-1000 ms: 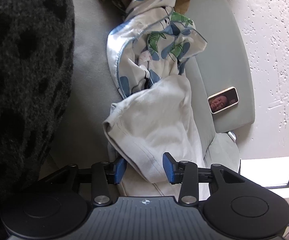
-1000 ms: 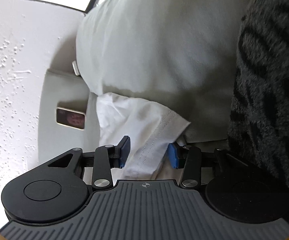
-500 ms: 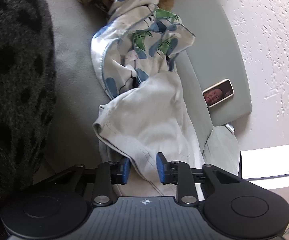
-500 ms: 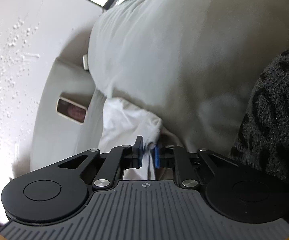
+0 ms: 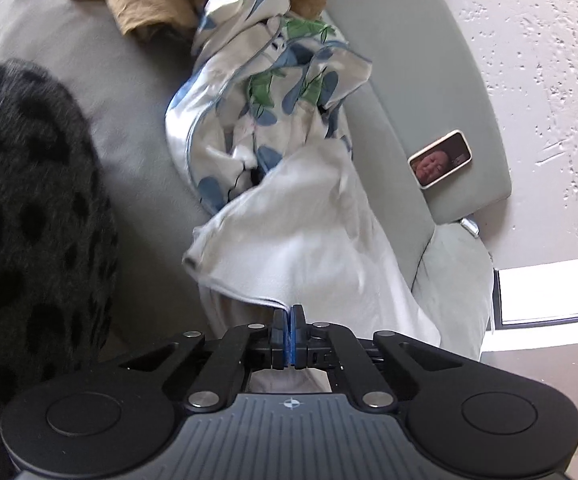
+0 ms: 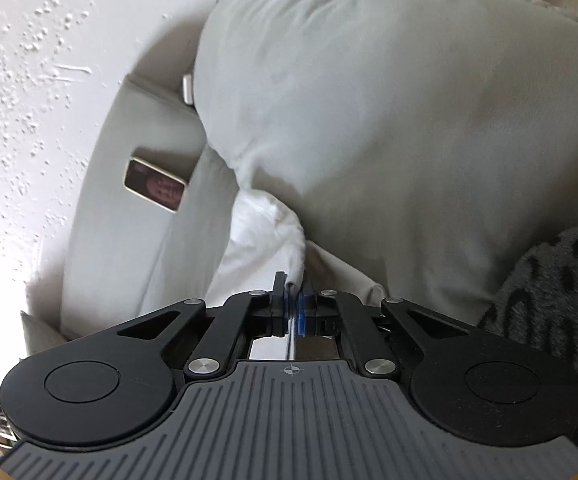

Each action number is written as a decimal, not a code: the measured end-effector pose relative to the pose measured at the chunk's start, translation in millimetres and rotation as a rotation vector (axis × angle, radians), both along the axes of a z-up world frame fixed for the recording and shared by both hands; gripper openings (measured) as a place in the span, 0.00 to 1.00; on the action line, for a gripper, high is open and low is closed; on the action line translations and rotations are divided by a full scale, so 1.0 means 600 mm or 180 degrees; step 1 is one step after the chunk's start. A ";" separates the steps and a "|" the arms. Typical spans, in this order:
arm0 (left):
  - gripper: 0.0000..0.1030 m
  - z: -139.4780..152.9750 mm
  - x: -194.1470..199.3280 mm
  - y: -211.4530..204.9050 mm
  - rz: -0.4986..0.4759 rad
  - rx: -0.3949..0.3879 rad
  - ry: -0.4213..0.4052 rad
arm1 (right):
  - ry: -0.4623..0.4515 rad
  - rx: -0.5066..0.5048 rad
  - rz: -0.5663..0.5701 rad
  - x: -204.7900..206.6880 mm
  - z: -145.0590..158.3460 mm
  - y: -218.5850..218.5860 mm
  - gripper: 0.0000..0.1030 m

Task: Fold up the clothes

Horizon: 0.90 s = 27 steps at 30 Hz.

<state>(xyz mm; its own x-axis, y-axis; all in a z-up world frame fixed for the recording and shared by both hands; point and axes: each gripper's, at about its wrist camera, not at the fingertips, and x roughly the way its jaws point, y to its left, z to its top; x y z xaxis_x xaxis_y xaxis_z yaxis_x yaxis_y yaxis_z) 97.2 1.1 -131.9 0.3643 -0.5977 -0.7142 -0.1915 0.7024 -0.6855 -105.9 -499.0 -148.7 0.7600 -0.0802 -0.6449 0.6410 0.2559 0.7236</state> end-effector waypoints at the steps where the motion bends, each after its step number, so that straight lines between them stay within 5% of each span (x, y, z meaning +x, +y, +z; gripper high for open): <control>1: 0.00 -0.002 0.000 -0.006 -0.0107 0.0116 0.0067 | 0.0076 0.0002 0.0042 0.001 0.000 0.001 0.04; 2: 0.00 -0.003 -0.001 -0.013 -0.0214 0.0233 0.0134 | 0.0163 -0.0001 0.0085 0.001 0.000 0.002 0.04; 4: 0.29 -0.016 0.001 -0.034 -0.0572 0.0550 0.0372 | 0.0483 -0.0080 0.0127 0.004 0.002 0.003 0.18; 6: 0.33 -0.016 -0.007 -0.047 -0.0824 0.0712 0.0412 | 0.0783 -0.0179 0.0127 0.002 0.007 0.003 0.33; 11: 0.36 0.040 -0.022 -0.067 -0.0957 0.0856 -0.0408 | 0.0631 -0.1044 -0.0019 -0.016 0.074 0.021 0.47; 14: 0.37 0.053 -0.004 -0.107 -0.1009 0.1193 -0.1046 | 0.0443 -0.1157 0.0327 0.023 0.071 0.045 0.46; 17: 0.33 0.029 0.015 -0.151 -0.0998 0.1613 -0.1392 | 0.0369 -0.1137 0.0708 0.082 0.037 0.079 0.43; 22: 0.30 -0.021 0.020 -0.178 -0.1351 0.1873 -0.1300 | 0.0666 -0.1163 0.1458 0.177 -0.056 0.144 0.34; 24: 0.31 -0.010 0.008 -0.174 -0.1625 0.1971 -0.1290 | 0.0957 -0.1202 0.1643 0.184 -0.070 0.148 0.21; 27: 0.31 0.012 0.014 -0.143 -0.1634 0.1689 -0.1039 | 0.1154 -0.1257 0.1682 0.168 -0.056 0.139 0.28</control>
<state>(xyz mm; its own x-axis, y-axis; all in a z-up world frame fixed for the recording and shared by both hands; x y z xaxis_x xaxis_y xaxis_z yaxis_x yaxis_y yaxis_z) 105.7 -84.6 -124.7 0.3757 -0.3582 -0.8547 0.3957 0.8960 -0.2016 -5.2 -415.6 -182.2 0.5070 -0.0409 -0.8610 0.5415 0.7922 0.2813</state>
